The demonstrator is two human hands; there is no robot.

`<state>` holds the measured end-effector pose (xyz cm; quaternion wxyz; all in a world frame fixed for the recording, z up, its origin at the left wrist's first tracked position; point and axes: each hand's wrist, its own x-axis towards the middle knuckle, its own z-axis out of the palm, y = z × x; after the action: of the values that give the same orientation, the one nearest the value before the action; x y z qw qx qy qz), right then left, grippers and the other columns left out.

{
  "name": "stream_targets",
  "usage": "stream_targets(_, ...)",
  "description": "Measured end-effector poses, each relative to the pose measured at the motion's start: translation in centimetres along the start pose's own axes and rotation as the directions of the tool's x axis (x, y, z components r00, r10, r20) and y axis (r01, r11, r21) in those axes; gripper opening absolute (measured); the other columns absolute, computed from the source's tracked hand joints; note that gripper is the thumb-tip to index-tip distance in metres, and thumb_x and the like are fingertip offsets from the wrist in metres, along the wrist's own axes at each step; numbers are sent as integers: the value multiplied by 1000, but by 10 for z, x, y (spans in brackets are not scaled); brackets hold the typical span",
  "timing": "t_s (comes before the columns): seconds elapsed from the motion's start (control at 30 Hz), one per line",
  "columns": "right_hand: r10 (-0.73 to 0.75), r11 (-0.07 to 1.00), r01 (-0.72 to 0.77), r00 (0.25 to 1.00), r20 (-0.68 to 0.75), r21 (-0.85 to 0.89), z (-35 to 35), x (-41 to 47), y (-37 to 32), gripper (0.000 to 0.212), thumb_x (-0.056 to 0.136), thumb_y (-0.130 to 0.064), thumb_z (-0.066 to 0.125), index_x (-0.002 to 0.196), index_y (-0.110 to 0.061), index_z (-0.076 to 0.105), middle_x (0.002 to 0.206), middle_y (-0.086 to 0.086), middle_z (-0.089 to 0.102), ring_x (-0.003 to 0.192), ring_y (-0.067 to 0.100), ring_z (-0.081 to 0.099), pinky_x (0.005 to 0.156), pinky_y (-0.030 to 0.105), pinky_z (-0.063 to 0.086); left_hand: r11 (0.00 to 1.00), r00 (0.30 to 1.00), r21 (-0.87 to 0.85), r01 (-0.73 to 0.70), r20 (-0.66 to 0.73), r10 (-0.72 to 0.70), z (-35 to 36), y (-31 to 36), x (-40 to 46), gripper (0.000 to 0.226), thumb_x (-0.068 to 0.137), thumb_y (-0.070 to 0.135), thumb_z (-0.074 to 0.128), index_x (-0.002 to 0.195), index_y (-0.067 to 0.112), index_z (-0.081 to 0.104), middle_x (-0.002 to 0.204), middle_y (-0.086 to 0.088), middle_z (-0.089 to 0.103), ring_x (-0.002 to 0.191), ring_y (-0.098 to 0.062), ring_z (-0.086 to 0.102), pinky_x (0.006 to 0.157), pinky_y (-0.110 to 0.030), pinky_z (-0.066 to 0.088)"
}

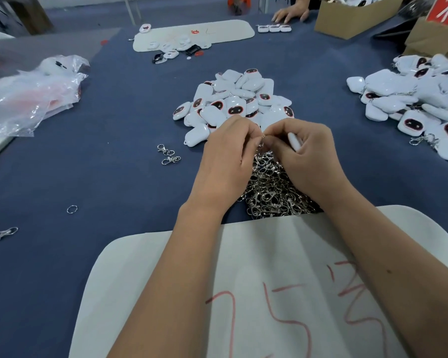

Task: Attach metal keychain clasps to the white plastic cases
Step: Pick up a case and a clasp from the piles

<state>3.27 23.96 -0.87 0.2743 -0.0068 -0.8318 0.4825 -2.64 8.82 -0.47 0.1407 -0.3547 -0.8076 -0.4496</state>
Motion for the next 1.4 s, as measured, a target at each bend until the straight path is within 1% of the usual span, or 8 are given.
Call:
stream_targets(0.3,-333,878,304,943,-16,-371,0,2,-2,9,96,0,69,90,-3,75,78,2,70,69,18,61,66,25,46,996,1000,89,11,-14,-9,3,5,-1,12,99,3,54,91,7,63,92,-2,59,83,-17,50,73,-32,40)
stream_targets(0.43,-162,976,144,981,-104,-160,4,0,-3,6,95,-7,72,91,-6,76,75,-9,70,68,4,60,67,14,41,996,997,80,-30,-75,36,2,7,-1,12,99,2,55,89,5,61,89,-4,58,78,-19,49,69,-30,37)
stream_targets(0.53,-23,999,21,999,-46,-36,3,1,0,6,95,-12,74,91,-9,77,72,-7,71,62,2,57,61,23,44,997,994,70,-39,-98,45,2,7,0,12,98,2,56,88,5,61,88,-2,58,77,-17,48,68,-28,36)
stream_targets(0.63,-2,998,2,1000,-3,61,1,0,-1,7,95,-13,75,88,-11,77,69,4,70,59,21,54,55,36,42,997,993,58,-44,-105,50,1,5,1,12,98,2,57,88,5,62,87,0,57,76,-15,48,68,-25,37)
stream_targets(0.9,29,979,-30,1000,6,201,-1,0,-1,11,97,-7,69,86,-9,69,64,12,57,57,26,44,54,34,38,996,992,24,-84,-91,85,0,6,1,12,98,0,57,88,3,63,87,-1,57,78,-17,50,69,-27,40)
stream_targets(1.1,-164,980,165,986,17,-110,-1,1,-3,10,96,0,67,87,-3,69,73,1,62,67,16,53,64,24,42,995,994,32,-90,-62,92,-1,2,0,10,95,-3,60,88,2,65,88,-6,61,80,-20,52,71,-31,43)
stream_targets(1.23,-285,902,303,953,103,-309,-8,5,0,11,95,5,64,89,-2,69,79,4,63,72,25,56,68,37,47,997,997,34,-74,-15,75,-1,1,-1,12,95,-3,59,88,3,65,87,1,58,79,-15,49,70,-27,40)
stream_targets(1.4,-310,826,368,929,202,-427,-13,7,3,12,95,6,64,94,-3,71,85,7,65,75,29,57,67,45,48,998,999,50,-36,24,35,2,0,-3,10,92,2,57,86,5,64,85,-3,63,81,-22,55,72,-45,47)
